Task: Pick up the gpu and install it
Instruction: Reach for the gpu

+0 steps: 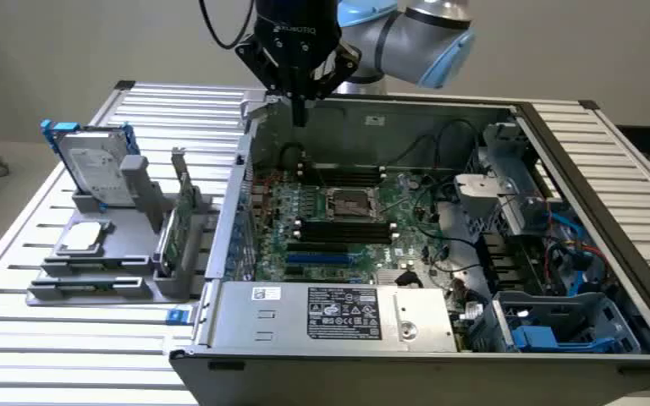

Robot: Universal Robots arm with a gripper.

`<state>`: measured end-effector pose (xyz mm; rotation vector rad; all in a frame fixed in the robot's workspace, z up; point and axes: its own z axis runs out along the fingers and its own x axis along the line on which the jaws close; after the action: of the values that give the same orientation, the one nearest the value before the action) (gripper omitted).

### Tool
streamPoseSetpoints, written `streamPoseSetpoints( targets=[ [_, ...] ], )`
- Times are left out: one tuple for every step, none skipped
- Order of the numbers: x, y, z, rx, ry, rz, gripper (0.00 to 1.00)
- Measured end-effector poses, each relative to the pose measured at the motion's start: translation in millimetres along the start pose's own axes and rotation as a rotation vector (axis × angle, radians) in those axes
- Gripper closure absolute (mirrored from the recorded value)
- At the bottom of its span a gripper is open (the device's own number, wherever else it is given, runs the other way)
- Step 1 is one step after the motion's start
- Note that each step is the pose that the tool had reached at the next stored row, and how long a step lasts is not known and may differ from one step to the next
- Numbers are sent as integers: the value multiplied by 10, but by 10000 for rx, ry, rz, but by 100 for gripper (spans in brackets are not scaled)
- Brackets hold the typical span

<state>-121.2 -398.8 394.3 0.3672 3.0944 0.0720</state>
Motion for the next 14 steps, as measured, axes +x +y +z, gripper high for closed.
streamPoseSetpoints(
  targets=[
    [0, 0, 0, 0, 0, 4, 89],
    [0, 0, 0, 1, 0, 7, 89],
    [0, 0, 0, 0, -1, 11, 89],
    [0, 0, -1, 1, -1, 15, 89],
    [0, 0, 0, 1, -1, 18, 89],
    [0, 0, 0, 1, -1, 22, 89],
    [0, 0, 0, 1, -1, 25, 89],
    [0, 0, 0, 1, -2, 29, 89],
    [0, 0, 0, 0, -2, 33, 89],
    [0, 0, 0, 1, -2, 37, 89],
    [0, 0, -1, 1, -2, 40, 89],
    [0, 0, -1, 1, -2, 43, 89],
    [0, 0, -1, 1, -2, 46, 89],
    [8, 0, -2, 3, -2, 50, 89]
  ],
)
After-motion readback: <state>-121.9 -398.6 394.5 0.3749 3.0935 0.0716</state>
